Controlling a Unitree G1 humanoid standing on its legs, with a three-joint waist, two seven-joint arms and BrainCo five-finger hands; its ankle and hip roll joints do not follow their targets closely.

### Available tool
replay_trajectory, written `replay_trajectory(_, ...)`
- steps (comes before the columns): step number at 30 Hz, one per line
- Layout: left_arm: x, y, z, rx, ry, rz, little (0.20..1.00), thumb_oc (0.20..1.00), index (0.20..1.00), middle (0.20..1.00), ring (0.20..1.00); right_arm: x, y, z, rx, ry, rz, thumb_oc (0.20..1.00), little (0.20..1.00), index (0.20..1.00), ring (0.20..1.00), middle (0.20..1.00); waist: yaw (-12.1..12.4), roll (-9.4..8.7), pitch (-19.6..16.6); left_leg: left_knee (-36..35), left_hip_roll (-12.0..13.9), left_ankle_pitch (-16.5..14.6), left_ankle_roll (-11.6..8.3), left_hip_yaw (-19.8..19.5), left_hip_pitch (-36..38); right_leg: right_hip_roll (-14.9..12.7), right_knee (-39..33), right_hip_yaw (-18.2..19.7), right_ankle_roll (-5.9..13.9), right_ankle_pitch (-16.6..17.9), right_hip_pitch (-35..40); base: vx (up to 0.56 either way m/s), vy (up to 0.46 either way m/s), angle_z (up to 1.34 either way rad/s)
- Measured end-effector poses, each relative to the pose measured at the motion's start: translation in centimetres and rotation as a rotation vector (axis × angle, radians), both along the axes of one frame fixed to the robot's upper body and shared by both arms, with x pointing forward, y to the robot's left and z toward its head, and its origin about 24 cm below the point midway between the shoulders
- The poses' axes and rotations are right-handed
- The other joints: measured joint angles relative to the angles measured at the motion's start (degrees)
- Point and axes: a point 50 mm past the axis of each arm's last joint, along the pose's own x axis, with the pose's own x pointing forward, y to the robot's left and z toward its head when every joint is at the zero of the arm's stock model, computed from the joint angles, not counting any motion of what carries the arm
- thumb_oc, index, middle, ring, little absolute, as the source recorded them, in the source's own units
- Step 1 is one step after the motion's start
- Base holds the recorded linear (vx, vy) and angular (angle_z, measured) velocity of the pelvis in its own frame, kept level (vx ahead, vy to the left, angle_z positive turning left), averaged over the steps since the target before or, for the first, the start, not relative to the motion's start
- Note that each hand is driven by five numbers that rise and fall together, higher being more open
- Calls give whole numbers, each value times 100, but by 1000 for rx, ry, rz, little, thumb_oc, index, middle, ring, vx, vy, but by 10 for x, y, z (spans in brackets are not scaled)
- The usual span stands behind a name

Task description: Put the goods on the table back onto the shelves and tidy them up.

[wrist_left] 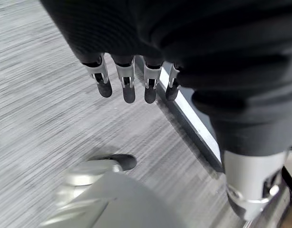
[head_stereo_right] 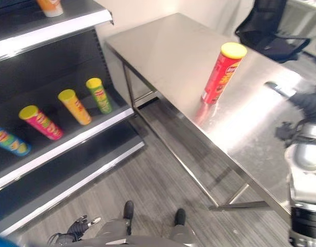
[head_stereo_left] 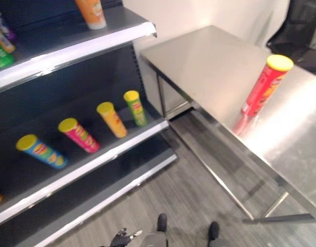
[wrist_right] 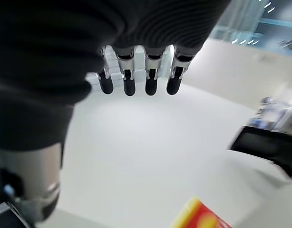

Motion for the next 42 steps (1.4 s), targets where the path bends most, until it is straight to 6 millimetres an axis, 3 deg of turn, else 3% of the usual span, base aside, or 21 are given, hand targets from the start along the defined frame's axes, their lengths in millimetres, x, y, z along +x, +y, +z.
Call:
replay_trajectory(2, -5, 5, -1, 14, 22, 12, 1000, 1000, 1000, 1000, 1000, 2, 1, -1, 26, -18, -1, 1000, 1000, 1000, 1000, 1000, -20, -159, -20, -341, -142, 79, 141, 291, 353, -200, -25, 47, 16, 57, 16, 98, 167, -52)
replay_trajectory(5, -9, 9, -1, 24, 31, 14, 1000, 1000, 1000, 1000, 1000, 1, -1, -2, 35, -12, -13, 1000, 1000, 1000, 1000, 1000, -66, -189, -58, -433, -284, -39, 253, 477, 655, -365, -21, 156, 194, 234, 196, 146, 293, -25)
replay_trajectory(7, -13, 10, -1, 28, 38, 17, 1000, 1000, 1000, 1000, 1000, 7, -1, -9, 63, 22, -16, 1000, 1000, 1000, 1000, 1000, -6, -129, -118, -418, -263, -129, 289, 699, 821, -350, 19, 373, 281, 294, 223, 79, 196, -51)
replay_trajectory(12, -4, 9, 1, 29, 10, 10, 1000, 1000, 1000, 1000, 1000, 9, 0, -12, 45, 49, -32, 1000, 1000, 1000, 1000, 1000, -45, -133, -135, -410, -240, -236, 331, 869, 972, -273, 220, 364, 298, 315, 156, 40, 182, -25)
replay_trajectory(14, -3, 13, 2, 39, 11, 7, 1000, 1000, 1000, 1000, 1000, 15, -3, -17, 62, 75, -40, 1000, 1000, 1000, 1000, 1000, -1, -217, -146, -438, -190, -283, 353, 998, 1033, -285, 404, 275, 283, 329, 53, 24, 91, -30)
replay_trajectory(17, -11, 28, 5, 78, 36, 8, 1000, 1000, 1000, 1000, 1000, 23, -10, -34, 86, 163, -62, 1000, 1000, 1000, 1000, 1000, 102, -484, -321, -440, -277, -370, 367, 1133, 1027, -392, 185, 72, 278, 181, 96, 21, 16, -25)
replay_trajectory(20, -16, 35, 6, 100, 49, 10, 1000, 1000, 1000, 1000, 1000, 32, -4, -36, 54, 210, -26, 1000, 1000, 1000, 1000, 1000, 155, -534, -392, -439, -280, -360, 367, 1078, 1004, -424, 91, -117, 297, 193, 113, 6, -40, 10)
replay_trajectory(22, -26, 33, 4, 96, 74, 4, 1000, 1000, 1000, 1000, 1000, 53, 4, -35, -7, 283, 25, 1000, 1000, 1000, 1000, 1000, 192, -519, -444, -435, -266, -346, 360, 1021, 930, -414, -6, -254, 316, 361, 178, 18, -64, 22)
replay_trajectory(27, -45, 22, -2, 62, 124, 21, 1000, 1000, 1000, 1000, 1000, 80, -3, -32, 4, 371, 16, 1000, 1000, 1000, 1000, 1000, 602, -368, -456, -405, -165, -236, 314, 692, 908, -289, -4, -576, 266, 374, 333, 25, -90, 31)
replay_trajectory(31, -46, 22, -3, 62, 127, 25, 1000, 1000, 1000, 1000, 1000, 84, -5, -35, 12, 398, 1, 1000, 1000, 1000, 1000, 1000, 715, -346, -422, -407, -164, -229, 295, 565, 887, -308, -7, -709, 267, 323, 434, 6, -65, 18)
replay_trajectory(42, -43, 21, -2, 60, 119, 22, 1000, 1000, 1000, 1000, 1000, 89, -8, -49, -7, 494, -17, 1000, 1000, 1000, 1000, 1000, 684, -326, -376, -406, -169, -190, 279, 328, 860, -291, -29, -919, 253, 268, 505, 2, -24, 9)
